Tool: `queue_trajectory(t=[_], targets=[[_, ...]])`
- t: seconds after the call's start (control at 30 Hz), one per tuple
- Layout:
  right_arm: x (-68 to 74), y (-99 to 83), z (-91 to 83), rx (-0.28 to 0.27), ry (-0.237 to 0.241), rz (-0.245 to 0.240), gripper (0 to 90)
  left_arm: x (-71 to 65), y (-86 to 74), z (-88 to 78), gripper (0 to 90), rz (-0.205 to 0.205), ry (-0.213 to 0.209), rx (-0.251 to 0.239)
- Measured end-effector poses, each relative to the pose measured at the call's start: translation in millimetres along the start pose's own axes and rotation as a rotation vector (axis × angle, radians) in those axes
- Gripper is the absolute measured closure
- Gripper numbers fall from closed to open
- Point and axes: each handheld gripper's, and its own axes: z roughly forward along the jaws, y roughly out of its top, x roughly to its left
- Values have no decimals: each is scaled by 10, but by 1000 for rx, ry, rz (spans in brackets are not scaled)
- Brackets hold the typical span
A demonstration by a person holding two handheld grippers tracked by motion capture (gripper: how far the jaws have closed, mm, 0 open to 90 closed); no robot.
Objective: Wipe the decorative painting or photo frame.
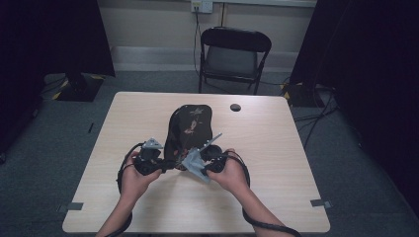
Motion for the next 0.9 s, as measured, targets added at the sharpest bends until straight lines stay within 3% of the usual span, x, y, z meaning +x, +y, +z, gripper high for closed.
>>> queue_trajectory(t=[0.23,0.47,0.7,0.9], targets=[[7,-114,160,37,10,6,815,2,-3,3,784,-1,4,-7],[-1,-174,184,43,24,14,815,2,-8,5,784,-3,6,-12],[8,-103,-106,7,1,-12,815,2,-4,7,784,-8,7,-12],[47,171,-623,-58,-57,-69,816,-6,9,13,784,-7,5,-3]])
